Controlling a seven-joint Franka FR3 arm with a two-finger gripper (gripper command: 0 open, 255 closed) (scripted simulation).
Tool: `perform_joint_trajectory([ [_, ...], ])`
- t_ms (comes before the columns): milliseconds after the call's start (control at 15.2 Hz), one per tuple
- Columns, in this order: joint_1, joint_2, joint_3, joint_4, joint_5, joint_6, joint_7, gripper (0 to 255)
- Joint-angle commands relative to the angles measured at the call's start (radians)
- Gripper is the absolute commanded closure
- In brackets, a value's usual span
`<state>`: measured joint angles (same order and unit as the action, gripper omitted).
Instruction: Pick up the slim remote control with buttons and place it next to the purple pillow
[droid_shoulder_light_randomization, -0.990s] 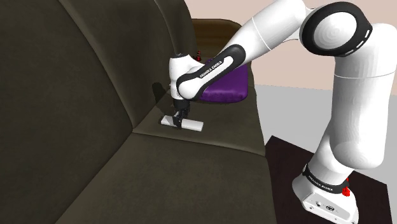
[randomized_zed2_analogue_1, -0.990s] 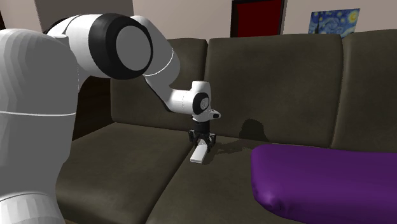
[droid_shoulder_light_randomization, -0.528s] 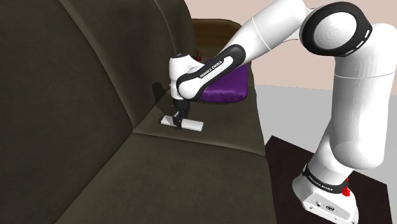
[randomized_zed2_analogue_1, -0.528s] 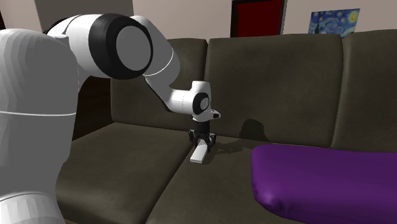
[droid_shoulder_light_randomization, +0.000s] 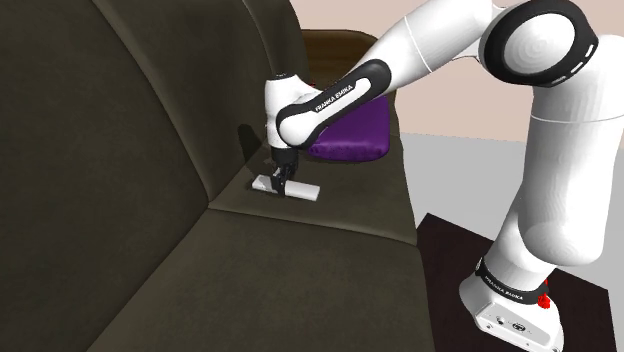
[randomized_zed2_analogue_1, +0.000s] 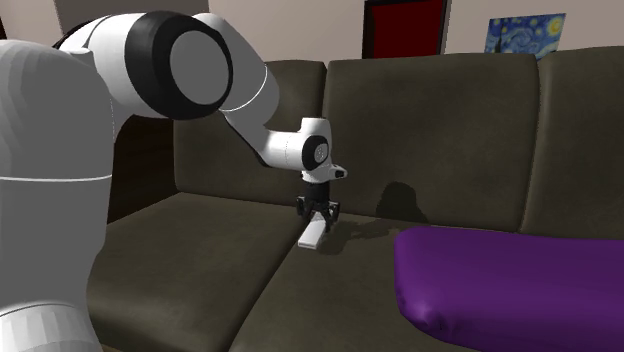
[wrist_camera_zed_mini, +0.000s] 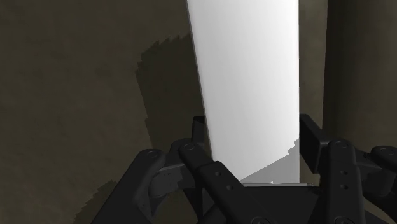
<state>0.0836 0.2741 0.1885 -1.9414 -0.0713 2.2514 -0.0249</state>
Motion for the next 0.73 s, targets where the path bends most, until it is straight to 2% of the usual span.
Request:
perform_joint_trajectory([
  [0,-0.001,-0.012,0.001,0.014,0.004,-0.026,-0.003,255],
  [660,-0.005,-0.068,0.005,0.079,0.020,-0.145,-0.014,255],
])
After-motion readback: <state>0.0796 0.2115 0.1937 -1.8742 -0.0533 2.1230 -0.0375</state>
